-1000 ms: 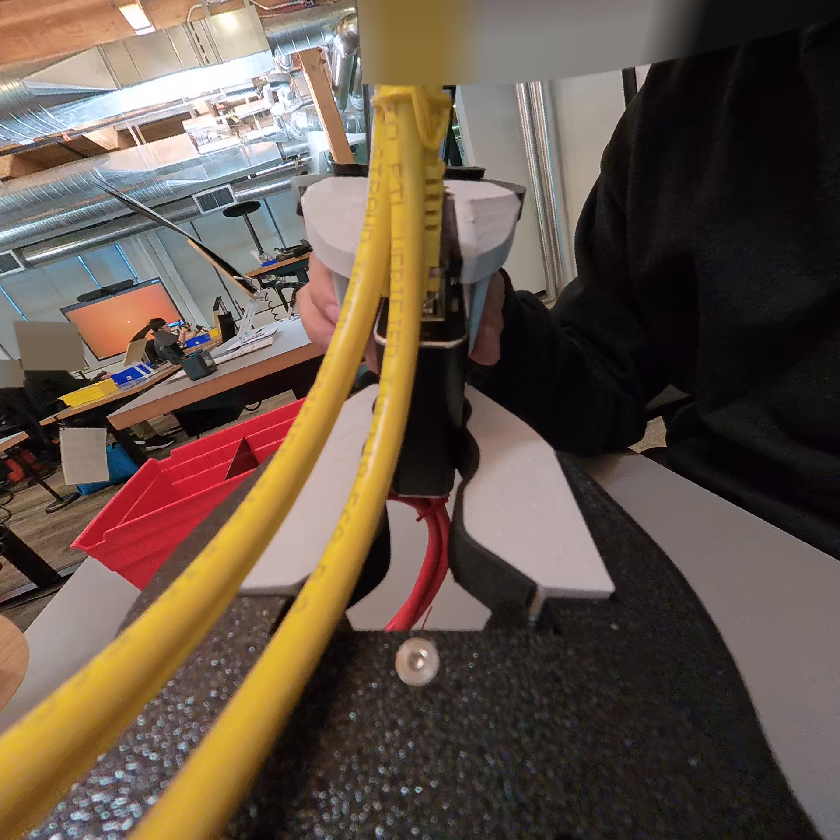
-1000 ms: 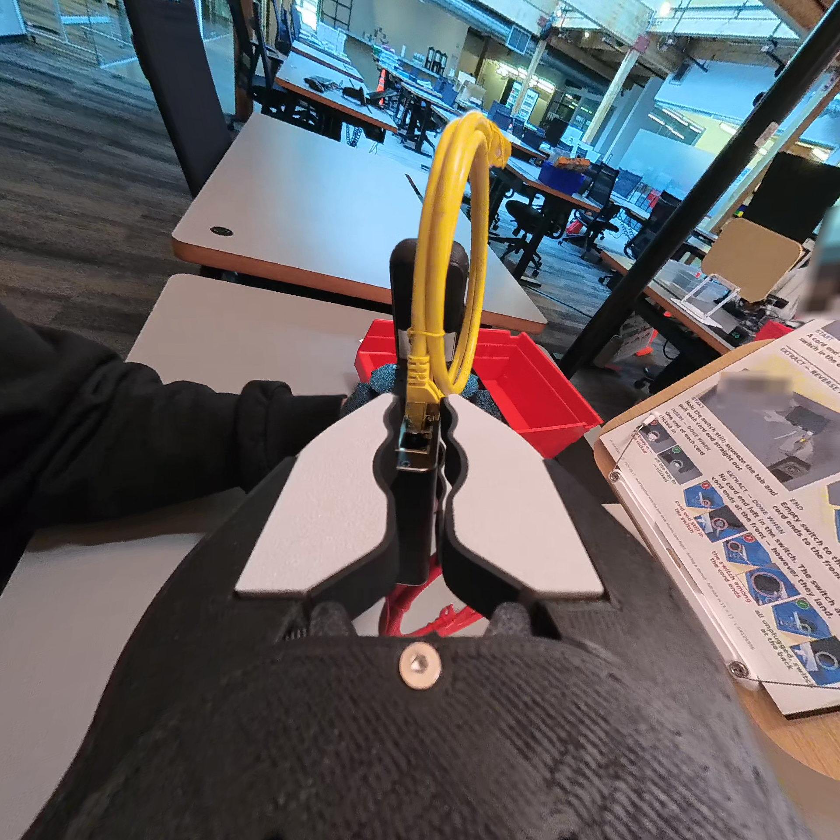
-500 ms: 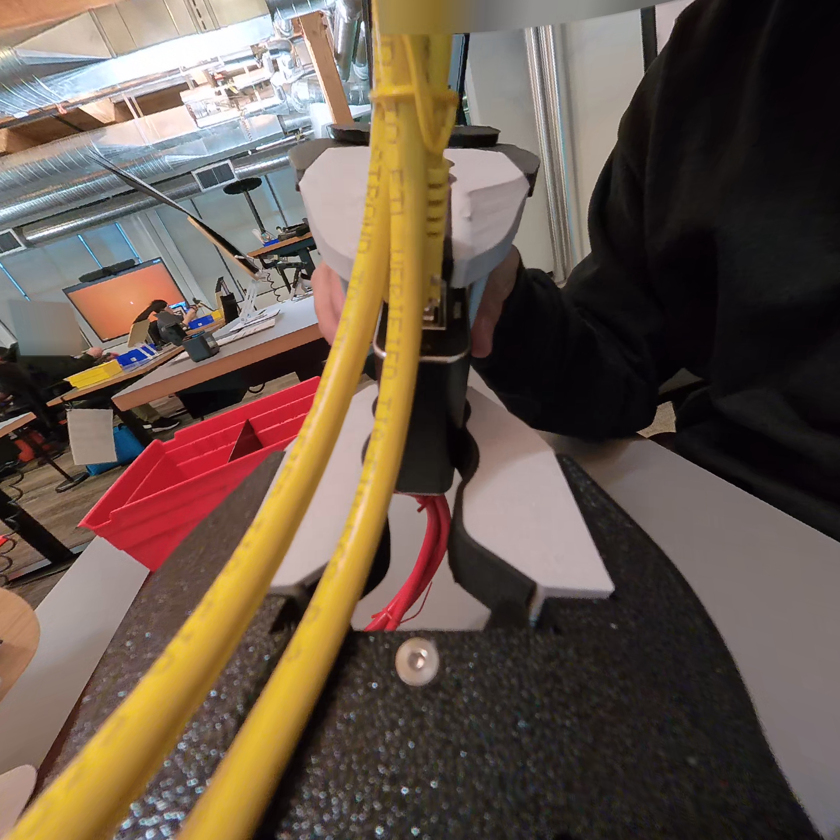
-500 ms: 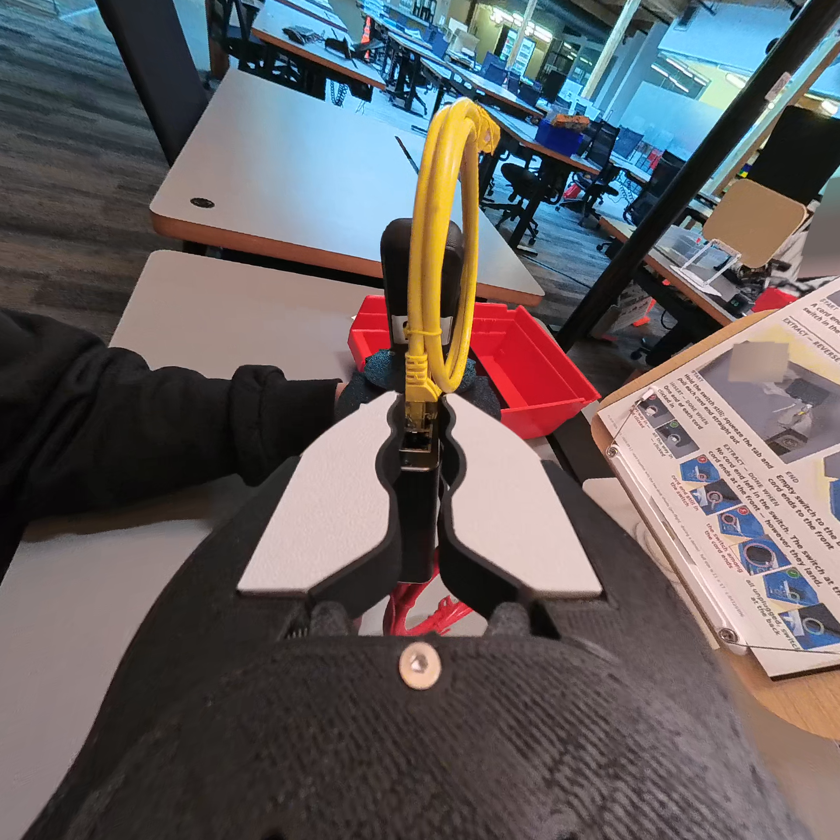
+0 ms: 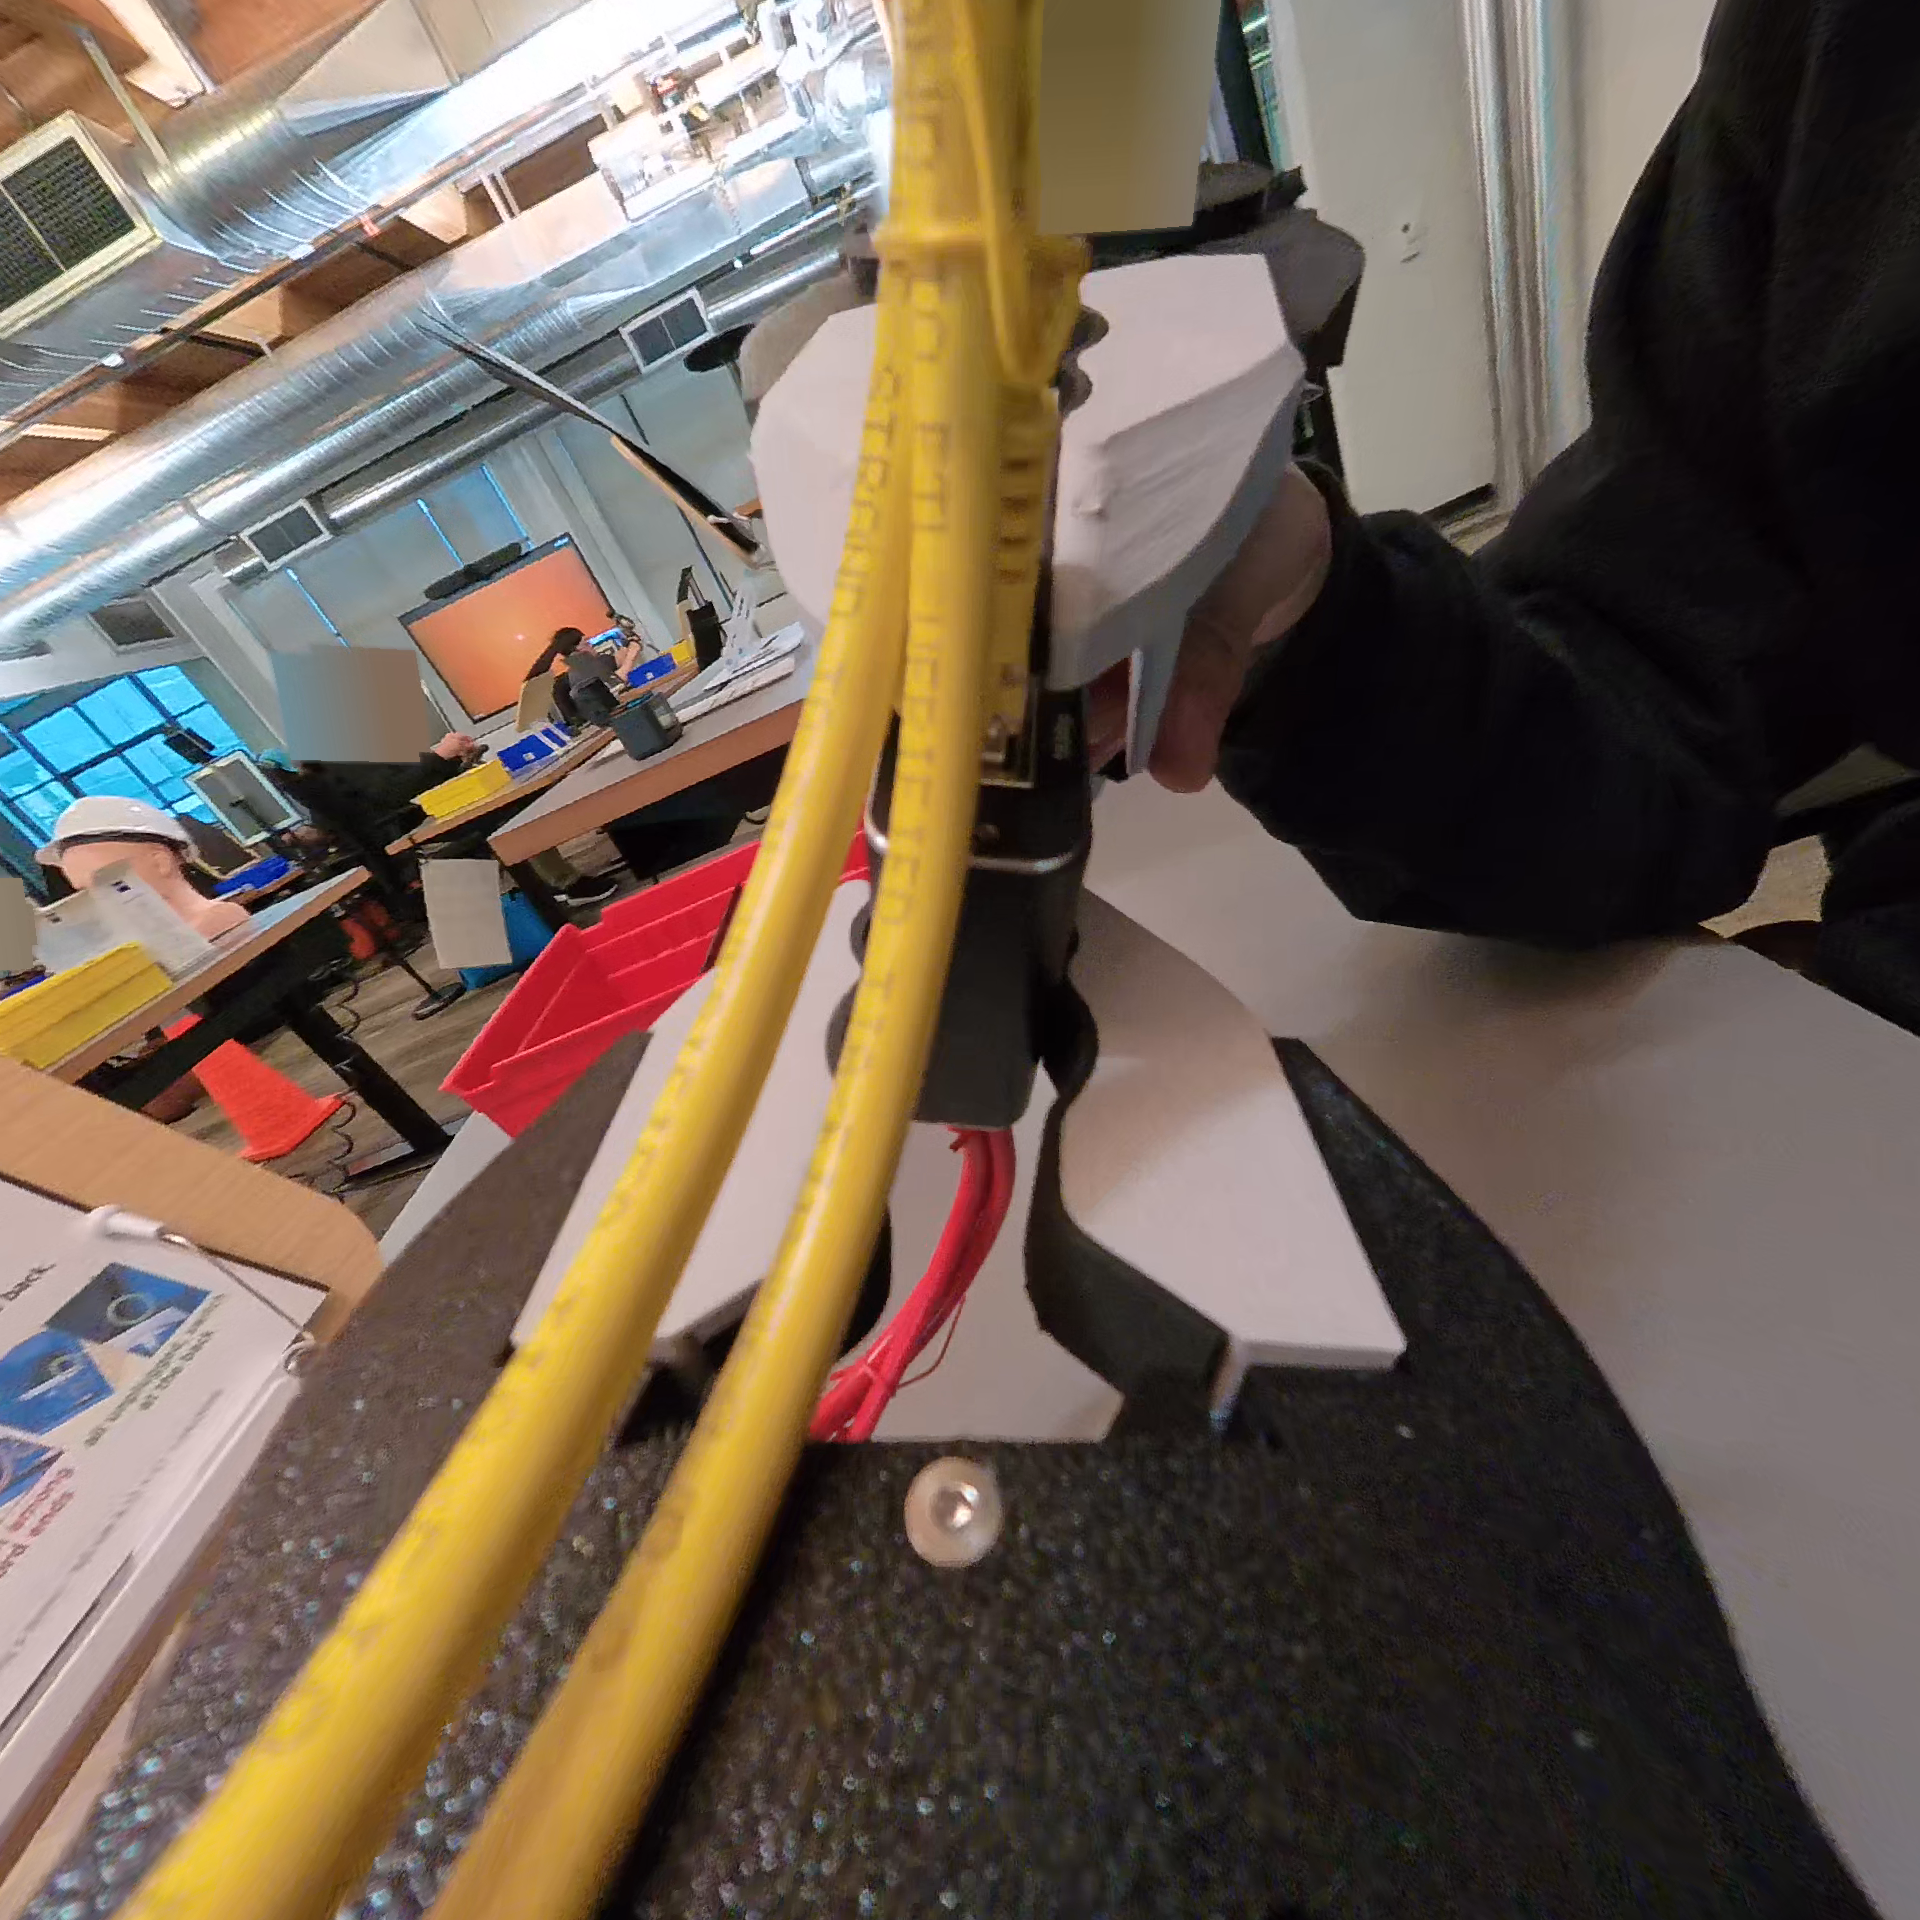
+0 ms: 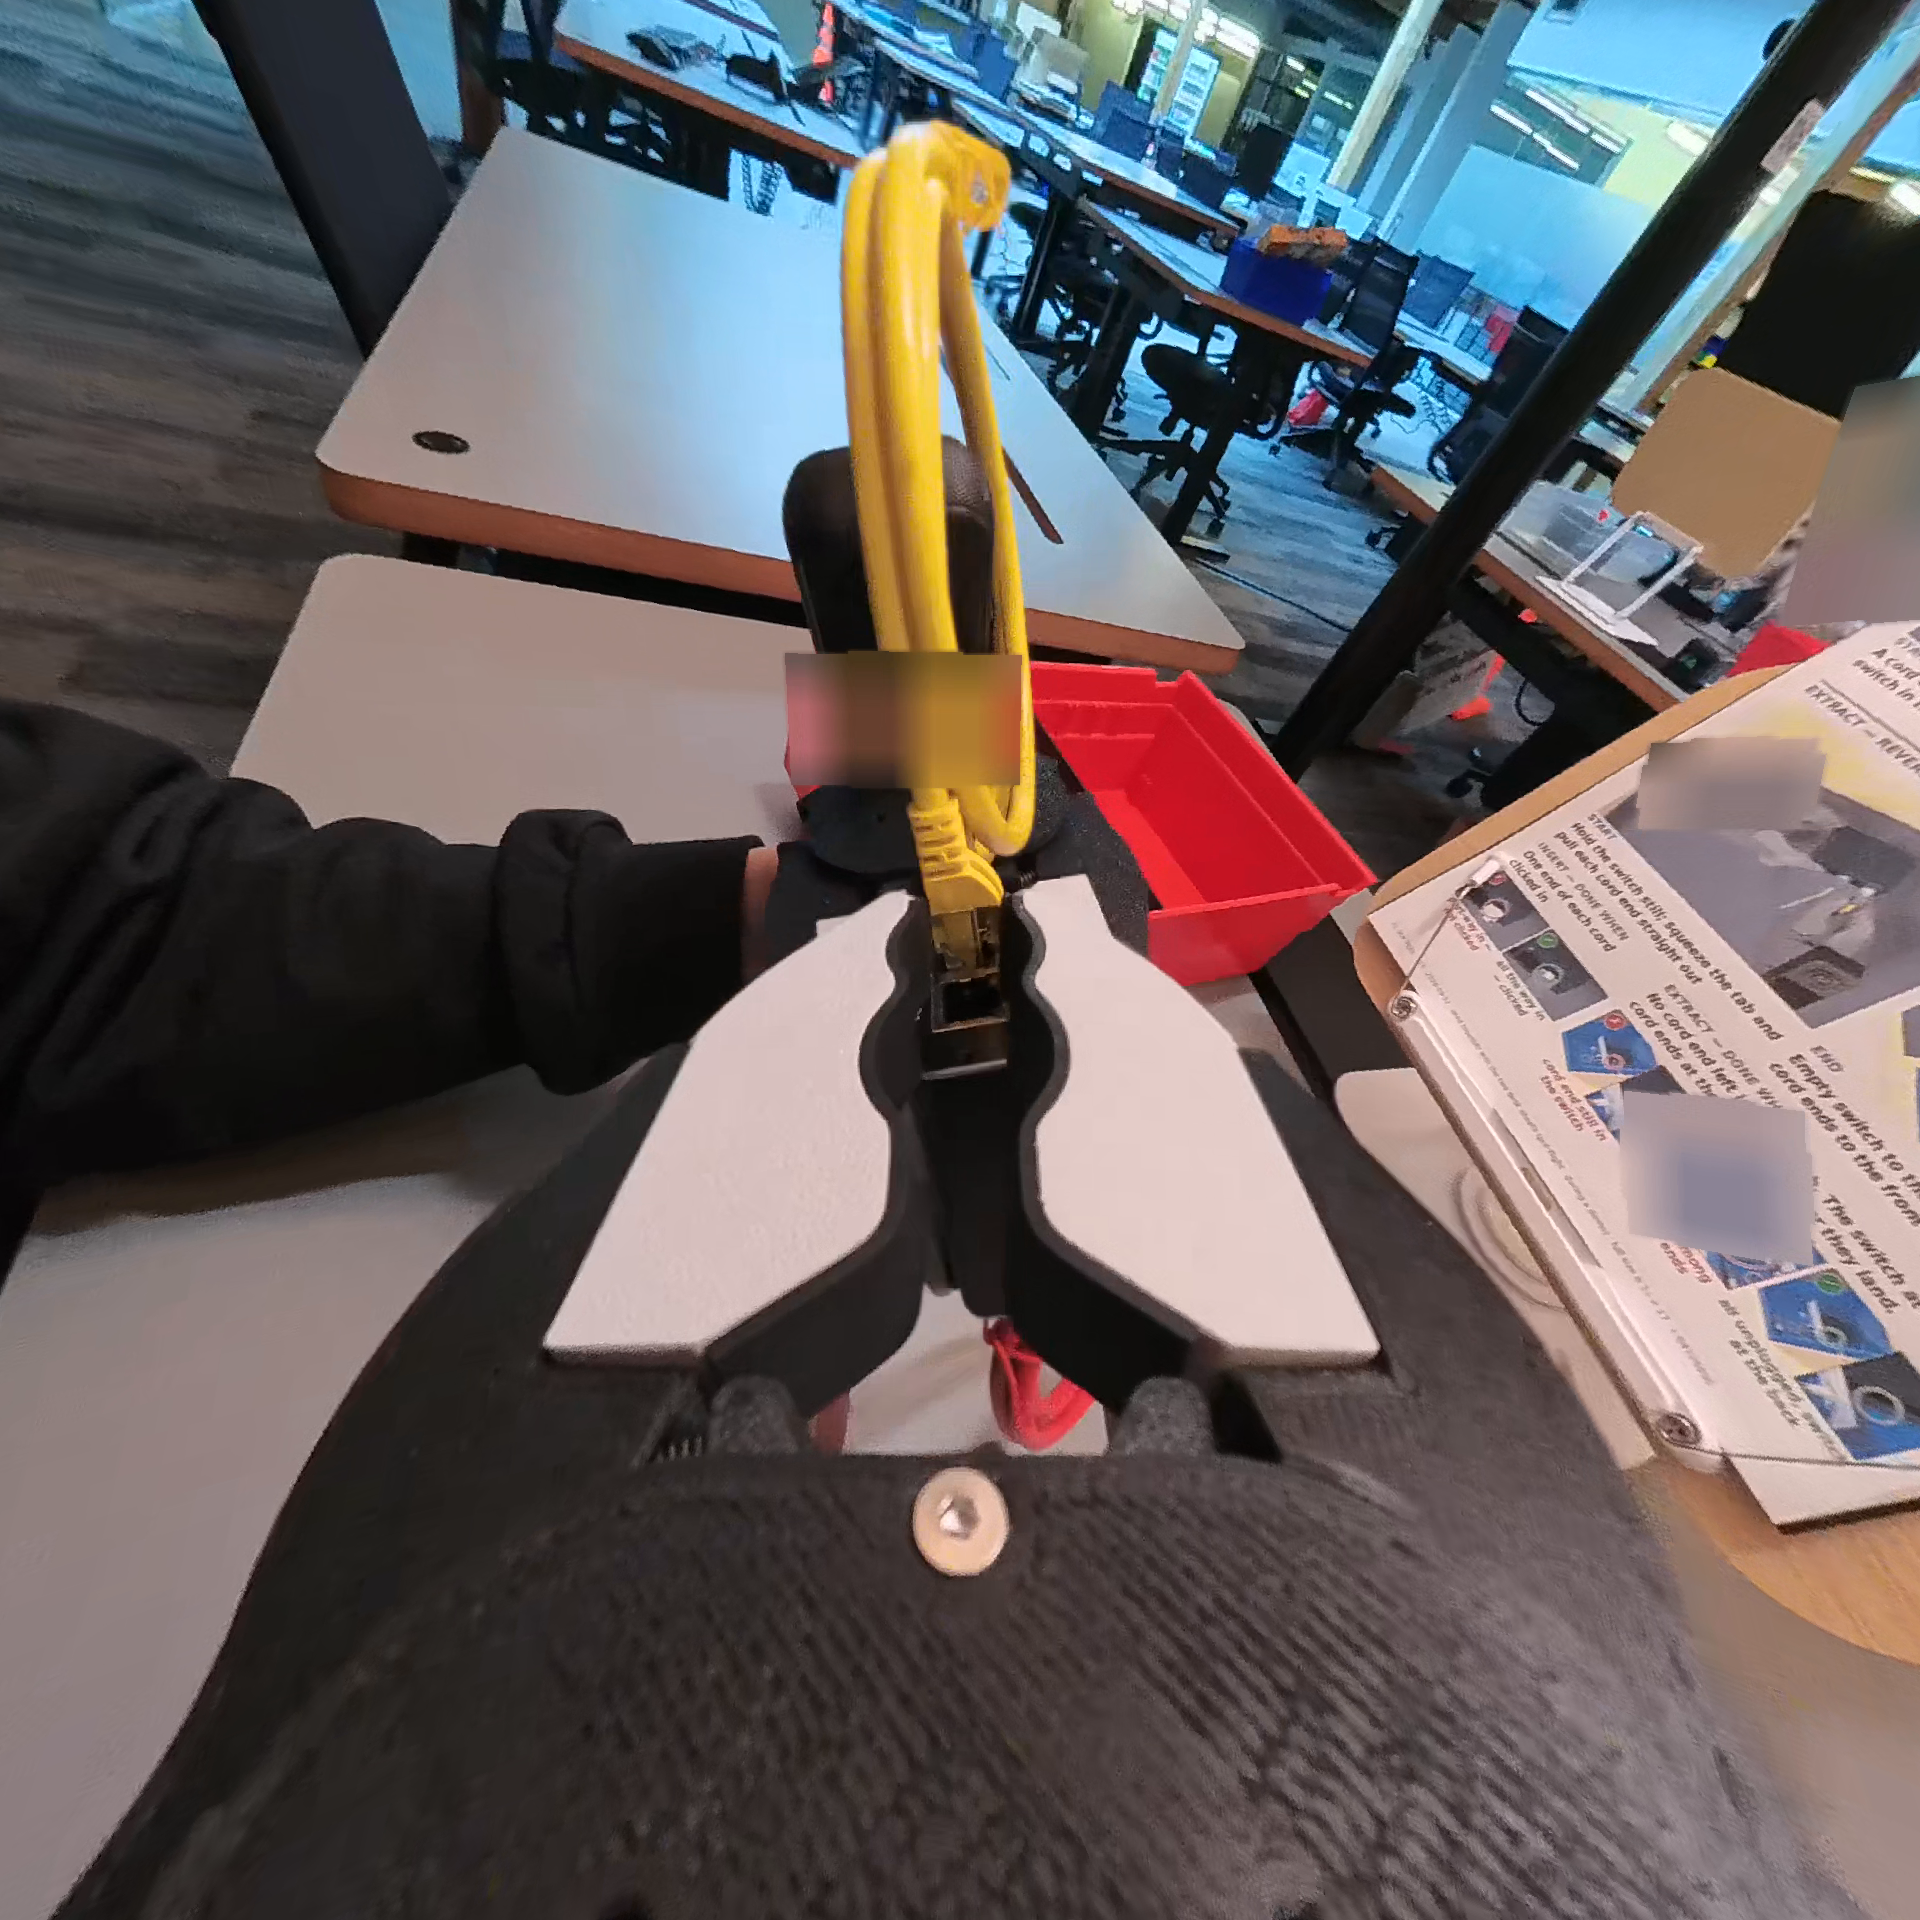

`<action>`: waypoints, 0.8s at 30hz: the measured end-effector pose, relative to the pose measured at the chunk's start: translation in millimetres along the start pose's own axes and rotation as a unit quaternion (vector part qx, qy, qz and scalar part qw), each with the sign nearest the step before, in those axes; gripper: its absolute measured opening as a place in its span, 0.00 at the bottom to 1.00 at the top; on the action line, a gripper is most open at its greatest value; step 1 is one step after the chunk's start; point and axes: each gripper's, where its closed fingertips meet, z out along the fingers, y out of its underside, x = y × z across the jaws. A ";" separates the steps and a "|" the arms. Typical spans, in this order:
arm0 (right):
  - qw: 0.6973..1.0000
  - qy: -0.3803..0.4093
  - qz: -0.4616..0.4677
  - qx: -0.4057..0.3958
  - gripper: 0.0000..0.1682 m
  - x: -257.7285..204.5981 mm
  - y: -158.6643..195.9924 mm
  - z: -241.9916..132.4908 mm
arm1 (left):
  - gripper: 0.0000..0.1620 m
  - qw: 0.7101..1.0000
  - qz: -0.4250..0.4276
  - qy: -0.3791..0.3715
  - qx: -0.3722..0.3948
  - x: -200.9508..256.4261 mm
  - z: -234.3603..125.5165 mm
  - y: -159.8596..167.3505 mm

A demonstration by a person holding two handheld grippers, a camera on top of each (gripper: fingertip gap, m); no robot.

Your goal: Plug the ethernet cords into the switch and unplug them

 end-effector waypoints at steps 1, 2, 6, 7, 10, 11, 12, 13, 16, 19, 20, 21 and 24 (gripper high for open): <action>1.000 -0.001 0.004 0.005 0.09 0.9 0.2 0.9 | 0.16 1.000 0.003 -0.006 -0.002 -1.6 -0.7 0.9; 1.000 0.002 0.013 0.008 0.09 2.8 1.0 1.8 | 0.16 1.000 0.004 -0.010 -0.005 -3.2 -1.7 2.3; 0.999 -0.004 0.045 0.023 0.09 8.8 4.7 5.0 | 0.17 0.999 0.011 -0.029 -0.032 -9.4 -6.6 10.5; 0.998 -0.005 0.051 0.027 0.09 10.4 5.8 5.6 | 0.16 0.998 0.014 -0.036 -0.039 -11.5 -7.7 12.4; 0.998 0.001 0.049 0.027 0.09 12.7 7.8 7.4 | 0.17 0.997 0.020 -0.050 -0.053 -15.7 -10.2 16.3; 0.998 0.000 0.052 0.027 0.09 12.9 8.4 8.0 | 0.16 0.997 0.019 -0.051 -0.055 -16.3 -10.5 17.0; 0.998 0.002 0.055 0.029 0.09 14.6 9.1 8.2 | 0.16 0.997 0.018 -0.054 -0.059 -17.5 -10.9 18.4; 0.998 0.006 0.057 0.032 0.09 17.0 10.4 8.5 | 0.16 0.996 0.014 -0.058 -0.065 -19.3 -11.1 20.6; 0.996 0.007 0.076 0.040 0.09 24.5 16.5 8.1 | 0.16 0.992 0.006 -0.084 -0.092 -27.6 -12.0 29.1; 0.993 -0.004 0.107 0.056 0.08 30.9 21.9 5.8 | 0.17 0.988 -0.031 -0.087 -0.122 -29.9 -11.1 37.4; 0.992 -0.004 0.115 0.060 0.08 33.0 23.7 5.3 | 0.17 0.986 -0.045 -0.086 -0.133 -30.0 -10.7 40.2; 0.990 -0.008 0.125 0.069 0.08 34.6 26.0 4.5 | 0.17 0.984 -0.060 -0.083 -0.146 -29.4 -10.2 43.5; 0.975 -0.030 0.194 0.103 0.08 42.2 37.1 -0.7 | 0.17 0.972 -0.115 -0.072 -0.192 -26.1 -6.8 55.8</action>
